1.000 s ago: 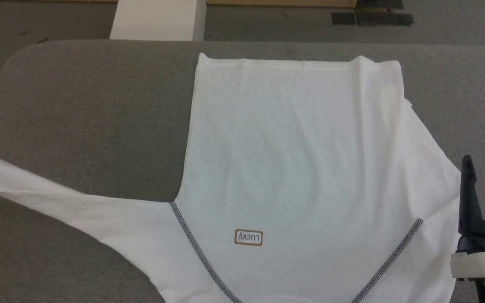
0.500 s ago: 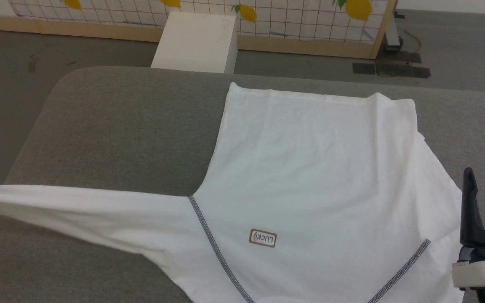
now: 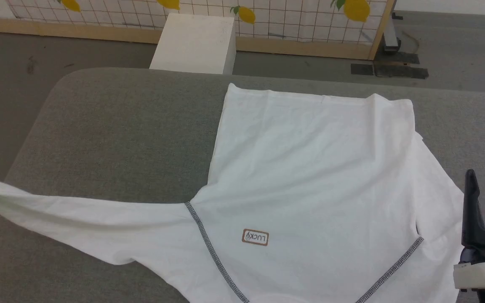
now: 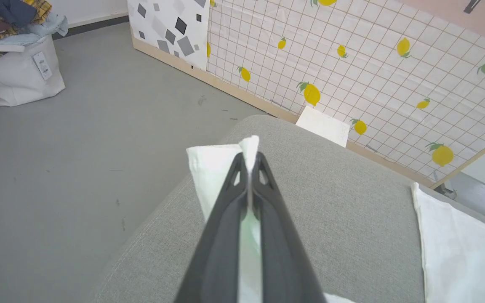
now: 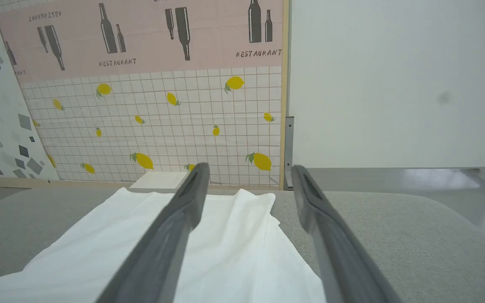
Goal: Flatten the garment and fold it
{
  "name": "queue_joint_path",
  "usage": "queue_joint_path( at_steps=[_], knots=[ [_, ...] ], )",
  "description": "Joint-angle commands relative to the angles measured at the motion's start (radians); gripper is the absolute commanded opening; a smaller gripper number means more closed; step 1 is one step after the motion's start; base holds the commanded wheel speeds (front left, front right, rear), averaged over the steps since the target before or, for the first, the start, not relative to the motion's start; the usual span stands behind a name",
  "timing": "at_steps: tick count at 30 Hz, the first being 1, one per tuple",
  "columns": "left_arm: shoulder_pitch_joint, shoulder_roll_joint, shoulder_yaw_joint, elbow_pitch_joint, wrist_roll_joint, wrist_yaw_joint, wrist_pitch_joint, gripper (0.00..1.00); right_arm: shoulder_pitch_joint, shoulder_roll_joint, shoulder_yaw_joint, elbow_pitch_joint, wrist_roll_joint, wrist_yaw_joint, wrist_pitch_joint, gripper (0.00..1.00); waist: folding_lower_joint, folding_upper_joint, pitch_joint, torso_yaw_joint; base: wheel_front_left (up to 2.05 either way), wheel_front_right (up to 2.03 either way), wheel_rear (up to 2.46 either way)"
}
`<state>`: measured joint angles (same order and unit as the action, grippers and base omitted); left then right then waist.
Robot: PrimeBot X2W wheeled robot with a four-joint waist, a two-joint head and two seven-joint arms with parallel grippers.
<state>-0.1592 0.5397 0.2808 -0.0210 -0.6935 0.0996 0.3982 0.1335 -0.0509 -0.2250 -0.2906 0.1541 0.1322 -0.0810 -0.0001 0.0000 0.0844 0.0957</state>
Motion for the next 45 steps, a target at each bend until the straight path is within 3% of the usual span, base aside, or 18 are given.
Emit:
queue_joint_path(
  at_steps=[1, 9, 15, 20, 32, 45],
  knots=[
    [0.017, -0.021, -0.013, -0.035, 0.027, 0.02, -0.017, 0.0, 0.007, 0.001, -0.004, 0.001, 0.008, -0.002, -0.008, 1.0, 0.0001, 0.0, -0.003, -0.003, 0.0, 0.0, 0.0],
    [0.031, -0.134, -0.18, -0.285, 0.128, 0.084, -0.043, 0.0, 0.01, 0.001, -0.013, -0.001, 0.01, -0.002, -0.008, 1.0, 0.0001, 0.0, -0.01, -0.013, 0.0, 0.0, 0.0],
    [0.038, -0.188, -0.353, -0.451, 0.212, 0.095, -0.014, 0.0, 0.006, 0.001, -0.023, -0.02, 0.006, -0.002, -0.003, 1.0, 0.0001, 0.0, 0.002, -0.02, 0.0, 0.0, 0.0],
    [0.01, -0.24, -0.501, -0.493, 0.278, 0.082, -0.021, 0.0, 0.001, 0.001, -0.044, -0.031, 0.005, -0.002, -0.001, 1.0, 0.0001, 0.0, 0.018, -0.016, 0.0, 0.0, 0.0],
    [-0.057, -0.435, -0.867, -0.29, 0.336, -0.005, -0.096, 0.0, -0.017, 0.001, -0.056, -0.045, -0.005, -0.002, 0.009, 1.0, 0.0001, 0.0, 0.036, -0.02, 0.0, 0.0, 0.0],
    [-0.142, -0.487, -1.162, 0.047, 0.344, -0.107, -0.17, 0.0, -0.022, 0.001, -0.066, -0.041, -0.008, -0.002, 0.008, 1.0, 0.0001, 0.0, 0.054, -0.037, 0.0, 0.0, 0.0]
  ],
)
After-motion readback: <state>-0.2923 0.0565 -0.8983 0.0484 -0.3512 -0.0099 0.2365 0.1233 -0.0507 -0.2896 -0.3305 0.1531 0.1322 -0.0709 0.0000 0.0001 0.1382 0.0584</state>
